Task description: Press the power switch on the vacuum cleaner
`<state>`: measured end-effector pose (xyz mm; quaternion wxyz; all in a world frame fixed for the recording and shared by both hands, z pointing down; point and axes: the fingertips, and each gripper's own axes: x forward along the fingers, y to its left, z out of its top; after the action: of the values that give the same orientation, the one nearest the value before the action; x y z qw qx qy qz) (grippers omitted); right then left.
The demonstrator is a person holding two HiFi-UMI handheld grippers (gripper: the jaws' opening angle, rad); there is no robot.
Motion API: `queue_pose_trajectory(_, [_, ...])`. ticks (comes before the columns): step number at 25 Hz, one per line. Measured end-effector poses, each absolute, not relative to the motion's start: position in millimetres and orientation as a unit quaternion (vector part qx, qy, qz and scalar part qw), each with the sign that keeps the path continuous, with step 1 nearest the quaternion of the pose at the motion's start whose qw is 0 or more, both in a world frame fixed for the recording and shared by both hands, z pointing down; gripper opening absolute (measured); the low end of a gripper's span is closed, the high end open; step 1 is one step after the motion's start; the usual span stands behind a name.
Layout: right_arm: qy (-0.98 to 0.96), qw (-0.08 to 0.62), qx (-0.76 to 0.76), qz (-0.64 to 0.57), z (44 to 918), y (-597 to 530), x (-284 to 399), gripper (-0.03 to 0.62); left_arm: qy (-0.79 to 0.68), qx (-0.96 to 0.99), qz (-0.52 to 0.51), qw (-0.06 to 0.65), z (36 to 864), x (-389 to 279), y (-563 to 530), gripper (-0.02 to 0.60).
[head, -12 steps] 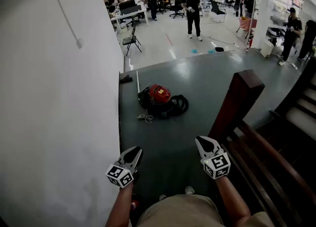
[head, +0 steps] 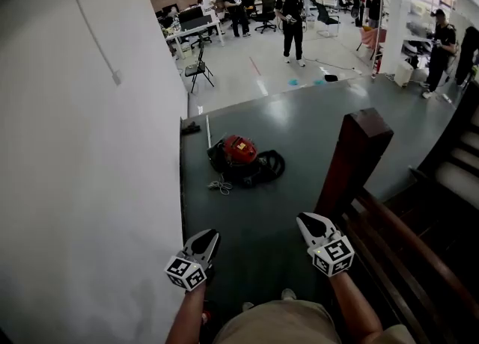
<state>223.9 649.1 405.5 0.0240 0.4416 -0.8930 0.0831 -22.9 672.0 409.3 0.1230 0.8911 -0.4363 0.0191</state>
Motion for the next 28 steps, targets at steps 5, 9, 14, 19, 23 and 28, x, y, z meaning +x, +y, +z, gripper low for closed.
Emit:
queue_pose_trajectory(5, [-0.895,0.03,0.436,0.087,413.8,652.2,250.4,0.017,-0.438,0.89,0.027,0.125,418.8,4.1,673.4,0.043])
queue_pose_trajectory(9, [-0.893,0.018,0.435,0.113,427.3,655.3,263.7,0.017,-0.437,0.889,0.036,0.131,425.7,21.1,679.4,0.006])
queue_pose_trajectory(14, [-0.896,0.001,0.412,0.164,440.6,653.5,262.2,0.011,-0.429,0.891,0.049,0.14,429.6,26.5,680.5,0.006])
queue_pose_trajectory(19, [-0.889,0.005,0.422,0.178,449.8,625.2,246.4,0.009,-0.457,0.875,0.062,0.147,438.2,-7.4,649.8,0.005])
queue_pose_trajectory(23, [-0.889,0.004,0.425,0.172,440.4,603.8,226.5,0.009,-0.469,0.866,0.072,0.156,439.4,-29.5,618.3,0.005])
queue_pose_trajectory(28, [-0.894,0.012,0.415,0.168,436.0,577.6,205.5,0.009,-0.46,0.875,0.064,0.137,427.2,-51.3,578.6,0.005])
